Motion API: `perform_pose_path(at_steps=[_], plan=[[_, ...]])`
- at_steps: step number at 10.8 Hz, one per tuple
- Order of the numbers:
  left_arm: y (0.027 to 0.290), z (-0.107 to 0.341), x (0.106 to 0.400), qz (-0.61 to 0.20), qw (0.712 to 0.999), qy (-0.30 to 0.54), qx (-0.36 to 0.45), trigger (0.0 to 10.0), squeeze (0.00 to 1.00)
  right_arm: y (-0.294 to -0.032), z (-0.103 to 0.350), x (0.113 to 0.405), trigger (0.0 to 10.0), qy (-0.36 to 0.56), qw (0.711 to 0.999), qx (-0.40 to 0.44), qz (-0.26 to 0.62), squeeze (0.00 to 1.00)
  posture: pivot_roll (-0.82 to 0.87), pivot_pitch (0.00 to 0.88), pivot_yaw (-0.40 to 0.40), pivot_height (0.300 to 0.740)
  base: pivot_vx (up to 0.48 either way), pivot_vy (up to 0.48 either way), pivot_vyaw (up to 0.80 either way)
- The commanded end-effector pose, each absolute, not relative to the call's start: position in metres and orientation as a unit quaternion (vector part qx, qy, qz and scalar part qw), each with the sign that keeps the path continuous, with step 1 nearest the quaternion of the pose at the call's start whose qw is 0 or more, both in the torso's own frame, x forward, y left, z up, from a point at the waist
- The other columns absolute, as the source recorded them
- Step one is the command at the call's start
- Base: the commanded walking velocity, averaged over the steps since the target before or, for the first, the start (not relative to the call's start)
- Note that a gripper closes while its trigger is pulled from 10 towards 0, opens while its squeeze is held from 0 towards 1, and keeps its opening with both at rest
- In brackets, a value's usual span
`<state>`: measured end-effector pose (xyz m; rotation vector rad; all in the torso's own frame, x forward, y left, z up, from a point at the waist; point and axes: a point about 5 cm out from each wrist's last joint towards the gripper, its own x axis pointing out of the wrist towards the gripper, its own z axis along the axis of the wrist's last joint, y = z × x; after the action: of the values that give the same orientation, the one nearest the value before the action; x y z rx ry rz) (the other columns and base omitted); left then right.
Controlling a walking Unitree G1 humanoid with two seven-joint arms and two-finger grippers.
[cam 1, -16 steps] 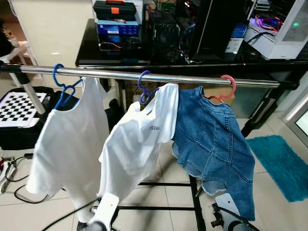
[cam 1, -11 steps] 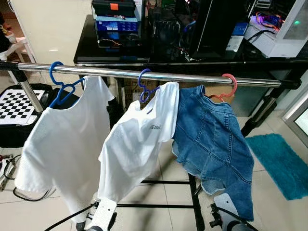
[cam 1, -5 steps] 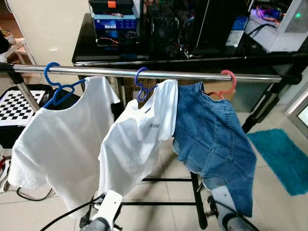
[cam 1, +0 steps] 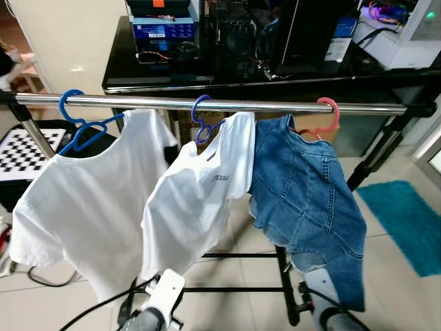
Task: Hang hanger
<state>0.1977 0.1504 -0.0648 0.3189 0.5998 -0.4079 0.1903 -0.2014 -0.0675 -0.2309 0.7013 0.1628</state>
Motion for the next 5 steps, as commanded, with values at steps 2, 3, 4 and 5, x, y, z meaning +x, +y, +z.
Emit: perform_pose_path(at_steps=[2, 3, 4, 5], plan=[[0.134, -0.055, 0.210, -0.251, 0.921, 0.250, 0.163, 10.0, 0.00, -0.211, -0.062, 0.192, 10.0, 0.314, 0.942, -0.103, 0.055, 0.00, 0.03, 0.065, 0.011, 0.740, 0.000, 0.000, 0.00], [0.133, -0.049, 0.221, -0.249, 0.922, 0.241, 0.176, 10.0, 0.00, -0.212, -0.062, 0.182, 10.0, 0.299, 0.947, -0.089, 0.075, 0.00, 0.04, 0.061, -0.013, 0.740, 0.000, 0.000, 0.00], [0.134, -0.042, 0.231, -0.230, 0.931, 0.226, 0.169, 10.0, 0.00, -0.218, -0.063, 0.172, 10.0, 0.300, 0.946, -0.088, 0.089, 0.00, 0.05, 0.059, -0.030, 0.740, 0.000, 0.000, 0.00], [0.135, -0.037, 0.238, -0.213, 0.941, 0.210, 0.155, 10.0, 0.00, -0.228, -0.064, 0.164, 10.0, 0.312, 0.941, -0.096, 0.095, 0.00, 0.04, 0.055, -0.040, 0.740, 0.000, 0.000, 0.00]])
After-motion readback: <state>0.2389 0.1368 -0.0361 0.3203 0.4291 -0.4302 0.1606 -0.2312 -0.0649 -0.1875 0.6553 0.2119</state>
